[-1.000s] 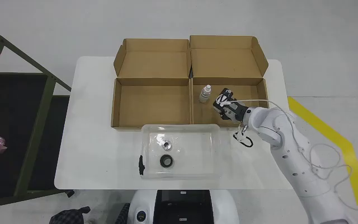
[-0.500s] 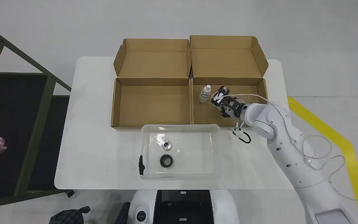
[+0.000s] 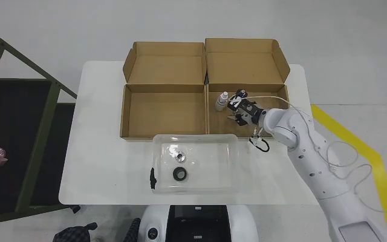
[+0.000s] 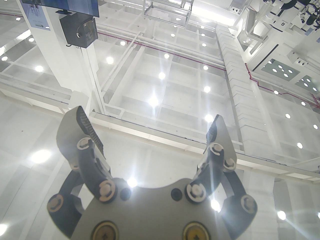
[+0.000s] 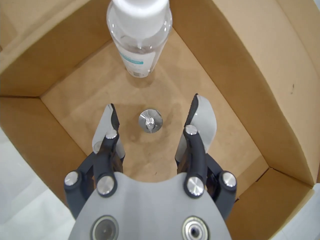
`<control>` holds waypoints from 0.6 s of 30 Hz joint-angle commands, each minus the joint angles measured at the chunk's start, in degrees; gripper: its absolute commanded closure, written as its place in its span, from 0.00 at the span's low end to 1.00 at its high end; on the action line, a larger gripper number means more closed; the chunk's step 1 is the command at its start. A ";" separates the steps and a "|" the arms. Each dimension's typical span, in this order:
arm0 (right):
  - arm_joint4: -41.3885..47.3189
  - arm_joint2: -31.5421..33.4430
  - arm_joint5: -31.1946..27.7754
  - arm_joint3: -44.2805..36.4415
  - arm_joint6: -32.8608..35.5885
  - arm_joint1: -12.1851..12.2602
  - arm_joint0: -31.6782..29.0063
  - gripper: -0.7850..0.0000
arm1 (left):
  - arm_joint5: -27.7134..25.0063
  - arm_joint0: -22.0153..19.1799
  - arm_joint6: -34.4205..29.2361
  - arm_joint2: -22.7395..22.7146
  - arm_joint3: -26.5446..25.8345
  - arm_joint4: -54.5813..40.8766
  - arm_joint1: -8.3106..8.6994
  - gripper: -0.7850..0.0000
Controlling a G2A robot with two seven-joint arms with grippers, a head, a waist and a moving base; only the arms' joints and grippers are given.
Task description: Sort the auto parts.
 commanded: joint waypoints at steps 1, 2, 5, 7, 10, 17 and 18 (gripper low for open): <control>1.01 1.67 -0.15 -1.53 -0.31 0.33 -0.87 0.35 | 0.00 0.00 0.00 0.00 0.00 0.00 0.00 0.00; 1.72 2.63 -0.33 -2.62 -0.62 0.53 -1.56 0.35 | 0.00 0.00 0.00 0.00 0.00 0.00 0.00 0.00; 3.87 5.78 -1.25 -6.11 -1.42 1.17 -3.76 0.34 | 0.00 0.00 0.00 0.00 0.00 0.00 0.00 0.00; 4.46 8.07 -2.11 -9.62 -1.73 1.70 -5.83 0.30 | 0.00 0.00 0.00 0.00 0.00 0.00 0.00 0.00; 4.10 11.17 -2.49 -16.38 -2.17 2.44 -10.02 0.27 | 0.00 0.00 0.00 0.00 0.00 0.00 0.00 0.00; 4.03 13.54 -4.43 -27.32 -2.30 3.32 -17.37 0.25 | 0.00 0.00 0.00 0.00 0.00 0.00 0.00 0.00; 3.92 13.25 -4.87 -28.61 -2.39 3.38 -18.25 0.24 | 0.00 0.00 0.00 0.00 0.00 0.00 0.00 0.00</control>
